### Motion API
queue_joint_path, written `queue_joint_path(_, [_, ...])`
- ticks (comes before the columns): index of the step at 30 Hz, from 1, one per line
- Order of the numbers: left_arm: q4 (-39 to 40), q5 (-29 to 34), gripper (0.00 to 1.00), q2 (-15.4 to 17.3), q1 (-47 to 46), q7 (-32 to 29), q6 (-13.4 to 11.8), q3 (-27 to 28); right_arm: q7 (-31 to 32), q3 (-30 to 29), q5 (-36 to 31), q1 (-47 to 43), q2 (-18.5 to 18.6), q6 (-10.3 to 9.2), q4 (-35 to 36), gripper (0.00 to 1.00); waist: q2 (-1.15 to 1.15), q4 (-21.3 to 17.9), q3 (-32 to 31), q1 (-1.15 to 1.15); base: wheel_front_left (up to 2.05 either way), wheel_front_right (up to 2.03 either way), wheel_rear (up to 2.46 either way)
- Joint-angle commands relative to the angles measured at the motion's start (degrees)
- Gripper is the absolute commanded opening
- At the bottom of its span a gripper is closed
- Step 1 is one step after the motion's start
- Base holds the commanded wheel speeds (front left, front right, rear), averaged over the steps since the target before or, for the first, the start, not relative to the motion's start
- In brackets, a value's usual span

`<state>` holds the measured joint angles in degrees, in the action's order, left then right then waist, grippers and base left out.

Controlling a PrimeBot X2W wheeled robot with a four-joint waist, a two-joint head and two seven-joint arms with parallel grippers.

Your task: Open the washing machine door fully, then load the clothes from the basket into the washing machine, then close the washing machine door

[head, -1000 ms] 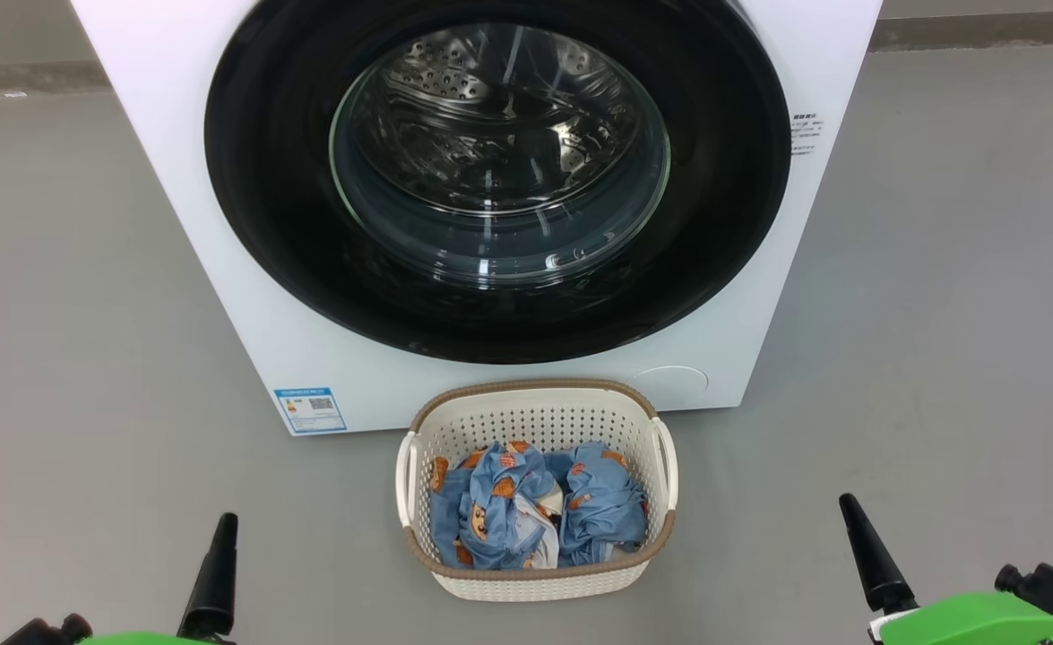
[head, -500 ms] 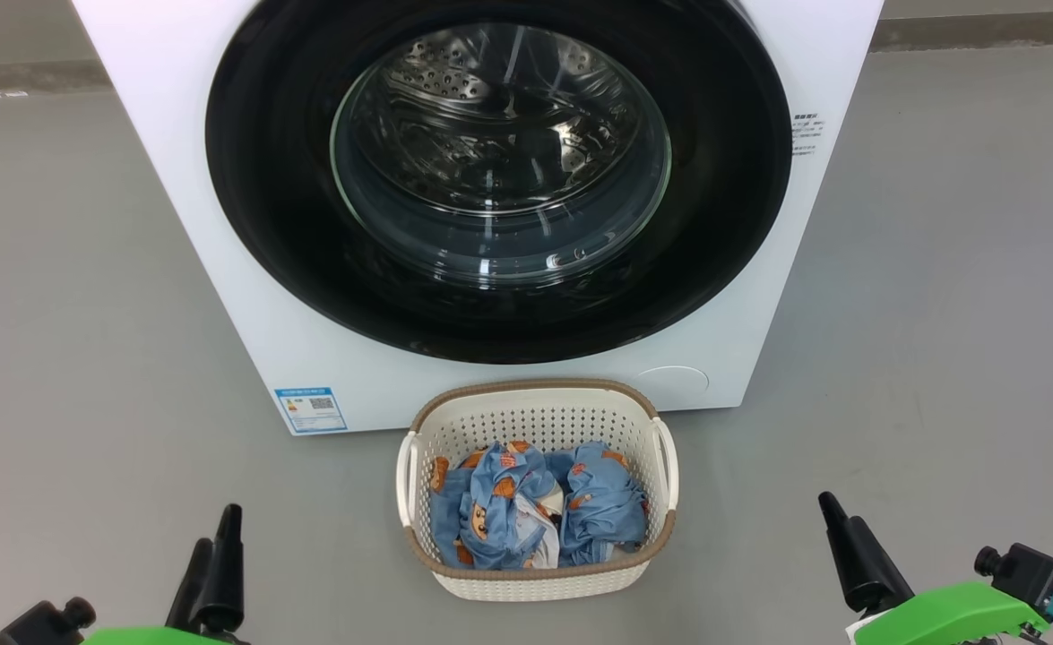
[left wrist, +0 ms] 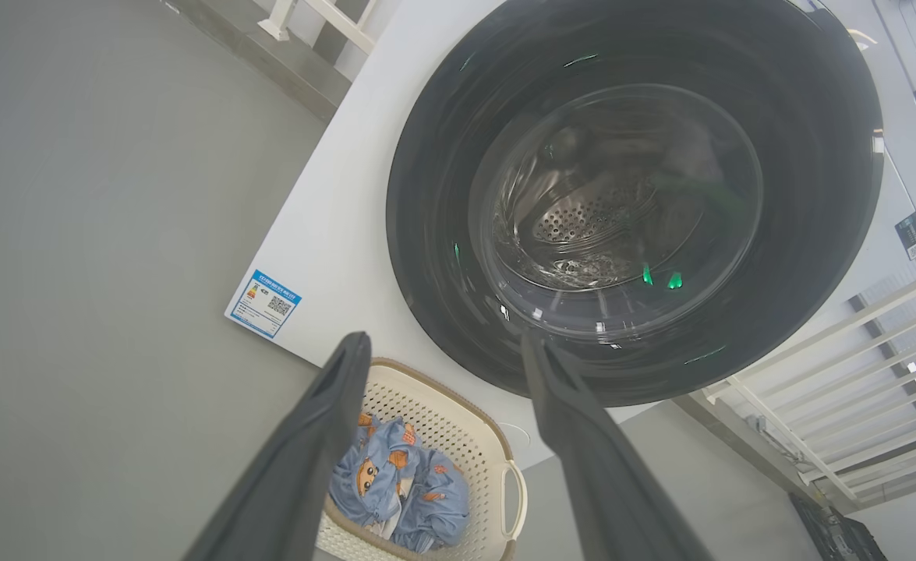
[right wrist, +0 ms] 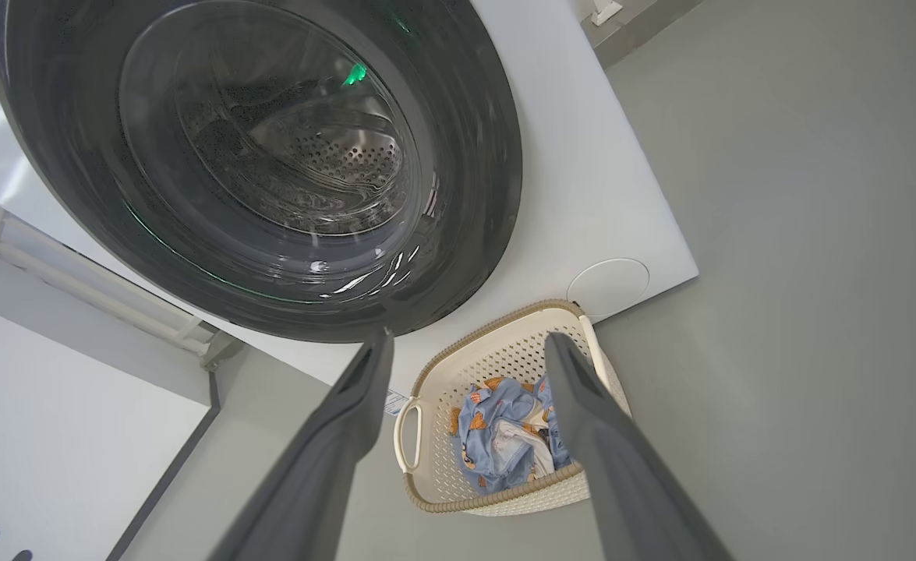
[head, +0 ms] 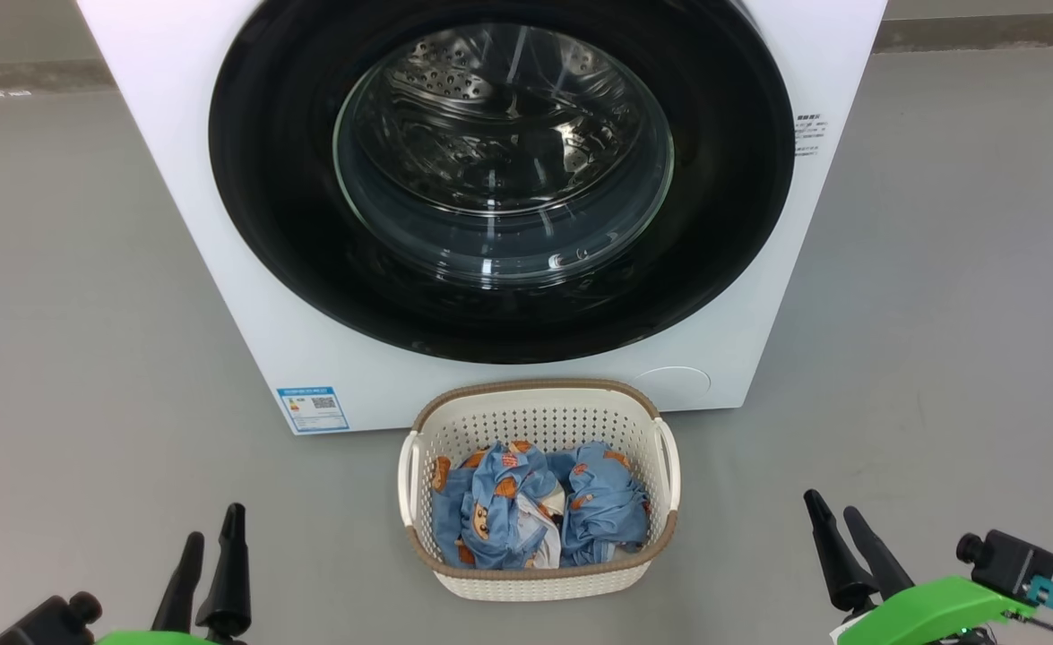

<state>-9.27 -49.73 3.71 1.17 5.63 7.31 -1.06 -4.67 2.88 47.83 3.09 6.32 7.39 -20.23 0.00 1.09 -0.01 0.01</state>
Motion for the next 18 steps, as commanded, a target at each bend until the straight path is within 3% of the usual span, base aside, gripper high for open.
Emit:
queue_joint_path(1, [1.98, 2.05, 1.0, 1.21, -0.93, 0.74, 0.1, 1.0, -0.76, 1.06, -2.33, 2.69, 0.94, 0.06, 1.29, 1.0, 0.0, 0.01, 0.0, 0.0, 0.0, 0.0, 0.0])
queue_joint_path(18, [3.49, 12.72, 1.0, 2.18, -0.42, 3.61, 0.13, 0.01, -3.14, 3.16, -13.47, 3.07, 2.04, 0.07, 1.56, 1.0, 0.0, -0.01, 0.25, -0.01, 0.0, 0.0, 0.0])
